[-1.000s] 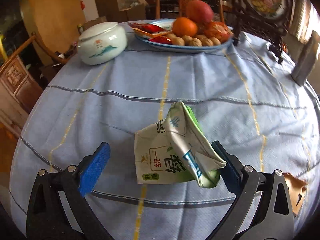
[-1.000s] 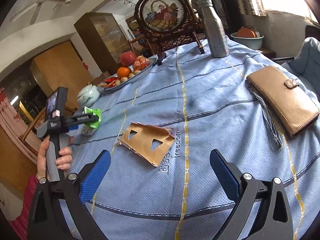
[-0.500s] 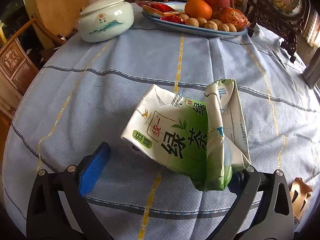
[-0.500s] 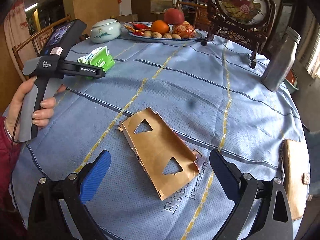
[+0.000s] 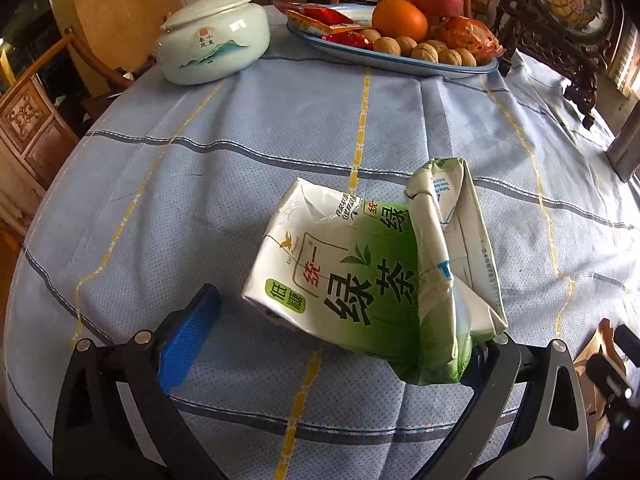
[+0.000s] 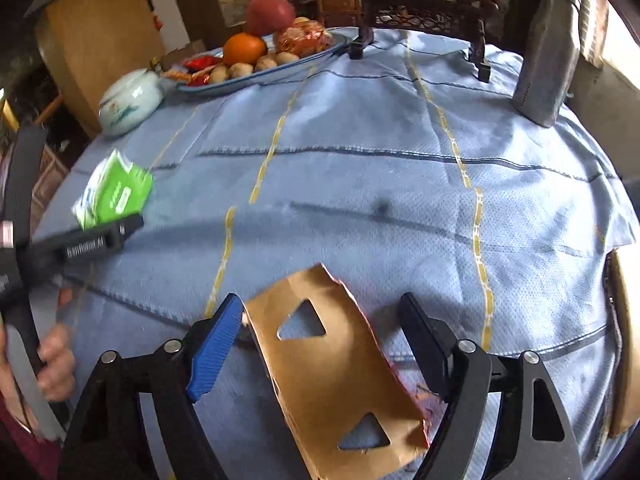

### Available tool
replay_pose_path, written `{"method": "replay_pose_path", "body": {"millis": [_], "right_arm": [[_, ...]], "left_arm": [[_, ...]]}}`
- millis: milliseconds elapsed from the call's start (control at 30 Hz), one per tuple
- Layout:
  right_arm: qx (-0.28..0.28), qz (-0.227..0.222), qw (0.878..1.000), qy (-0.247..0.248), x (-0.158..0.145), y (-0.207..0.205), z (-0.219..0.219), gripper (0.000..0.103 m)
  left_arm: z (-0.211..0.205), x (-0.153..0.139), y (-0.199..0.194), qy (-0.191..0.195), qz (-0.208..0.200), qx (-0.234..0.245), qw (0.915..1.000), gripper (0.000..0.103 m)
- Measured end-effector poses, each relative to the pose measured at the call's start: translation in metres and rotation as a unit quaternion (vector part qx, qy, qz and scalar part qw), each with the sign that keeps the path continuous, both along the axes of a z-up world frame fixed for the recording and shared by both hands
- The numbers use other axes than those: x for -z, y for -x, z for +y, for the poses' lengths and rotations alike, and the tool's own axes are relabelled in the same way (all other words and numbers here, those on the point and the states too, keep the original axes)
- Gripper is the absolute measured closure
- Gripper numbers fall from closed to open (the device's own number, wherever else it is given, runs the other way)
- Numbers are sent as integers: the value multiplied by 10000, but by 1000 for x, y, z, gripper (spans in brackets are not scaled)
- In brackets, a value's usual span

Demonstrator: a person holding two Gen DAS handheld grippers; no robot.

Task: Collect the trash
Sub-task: 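Close the left tool tighter on the carton while the right tool holds the cardboard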

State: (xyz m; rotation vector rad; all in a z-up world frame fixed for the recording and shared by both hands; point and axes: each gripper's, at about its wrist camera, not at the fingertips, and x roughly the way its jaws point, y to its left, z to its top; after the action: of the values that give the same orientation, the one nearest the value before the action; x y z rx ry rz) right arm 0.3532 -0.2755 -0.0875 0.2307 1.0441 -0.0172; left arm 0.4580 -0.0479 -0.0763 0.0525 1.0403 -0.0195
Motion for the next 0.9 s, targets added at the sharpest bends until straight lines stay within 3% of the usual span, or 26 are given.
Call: {"method": "replay_pose_path", "body": {"millis": [100,200,300,567,733,900], "right_arm": [[113,-114,9996,-238,-6,8,-14,24],[-256,-134,9994,-194,-10,28,-13,22],[-651,-49,9976,224,-8,46,-3,18],[-1380,221,9900,181,-4,83,36,19],[-1031,-160,9900,951,-15,77,48,18],[-698,-231,9943,769,-8,53,43,18]], "left_arm": [[0,0,-1,4,17,-10,10000,5],[-1,0,-1,2,29,-41,10000,5],[-1,0,-1,2,24,-58,10000,5],[-1,0,-1,-1,0,-54,10000,5],[-1,0,0,0,-25,-55,10000,5],[-1,0,0,0,-29,-37,10000,5]]}}
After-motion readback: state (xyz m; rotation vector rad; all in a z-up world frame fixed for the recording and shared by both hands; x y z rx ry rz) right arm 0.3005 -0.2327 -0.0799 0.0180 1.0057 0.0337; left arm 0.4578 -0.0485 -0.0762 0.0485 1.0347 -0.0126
